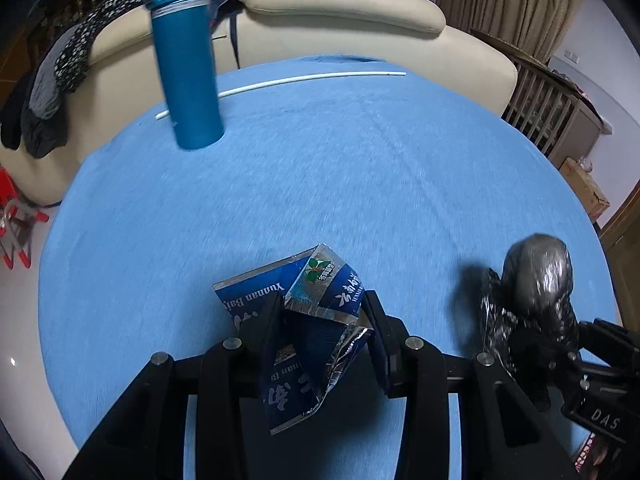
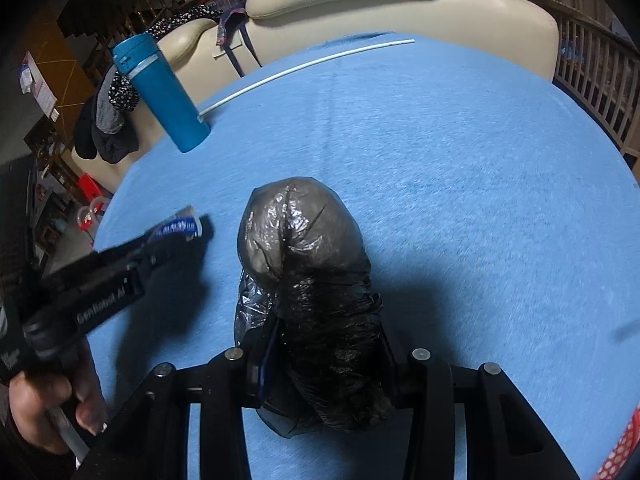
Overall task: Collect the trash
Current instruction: 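Grasp the black plastic bag with the right tool while the left tool grasps the blue wrapper, then carry the black bag and blue wrapper in both tools toward the red basket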
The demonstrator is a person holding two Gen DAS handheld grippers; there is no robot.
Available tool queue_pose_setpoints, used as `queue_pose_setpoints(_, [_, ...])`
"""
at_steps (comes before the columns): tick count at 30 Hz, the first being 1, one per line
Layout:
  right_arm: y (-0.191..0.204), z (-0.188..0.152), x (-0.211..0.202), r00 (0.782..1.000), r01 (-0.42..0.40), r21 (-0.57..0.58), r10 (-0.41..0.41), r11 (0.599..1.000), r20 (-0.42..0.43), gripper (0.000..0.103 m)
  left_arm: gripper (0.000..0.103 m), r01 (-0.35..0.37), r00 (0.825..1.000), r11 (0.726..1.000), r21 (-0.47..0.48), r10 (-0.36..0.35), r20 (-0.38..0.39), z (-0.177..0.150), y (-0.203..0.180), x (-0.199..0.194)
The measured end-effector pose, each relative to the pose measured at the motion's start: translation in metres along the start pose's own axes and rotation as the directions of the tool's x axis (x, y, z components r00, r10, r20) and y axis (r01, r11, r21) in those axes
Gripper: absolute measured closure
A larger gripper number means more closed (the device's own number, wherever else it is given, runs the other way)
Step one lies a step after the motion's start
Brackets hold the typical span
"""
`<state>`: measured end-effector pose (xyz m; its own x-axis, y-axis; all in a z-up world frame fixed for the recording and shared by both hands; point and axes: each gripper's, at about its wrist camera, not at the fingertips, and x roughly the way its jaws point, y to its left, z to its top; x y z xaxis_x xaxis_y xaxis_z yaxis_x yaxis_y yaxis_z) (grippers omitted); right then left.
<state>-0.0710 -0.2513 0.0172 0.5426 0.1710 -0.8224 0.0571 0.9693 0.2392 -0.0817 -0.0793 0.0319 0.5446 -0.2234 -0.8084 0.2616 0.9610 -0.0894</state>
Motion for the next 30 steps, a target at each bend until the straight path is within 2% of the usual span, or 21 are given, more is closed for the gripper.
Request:
queue_pose_setpoints(14, [0.010,-0.023,-0.026,0.997,0.025,0.069,-0.030,0.997,0.066,0.059,0.061,0.007,0.999,1.000,-0.018,-0.006,0.040,-0.024,0.000,-0.036])
queue_pose_setpoints(22, [0.004,-0.026,-0.038,0.994,0.014,0.116,-0.027,0.993,0.108,0.059,0.061,0.002,0.998,1.000,0.010,-0.003,0.057,-0.027,-0.009,-0.045])
queue_pose_setpoints(30, [0.005,-0.033,-0.053,0.990,0.006,0.115,-0.022,0.993,0.142,0.059,0.061,-0.008,0.998,0.999,0.039,0.006,0.068,-0.031,-0.022,-0.054])
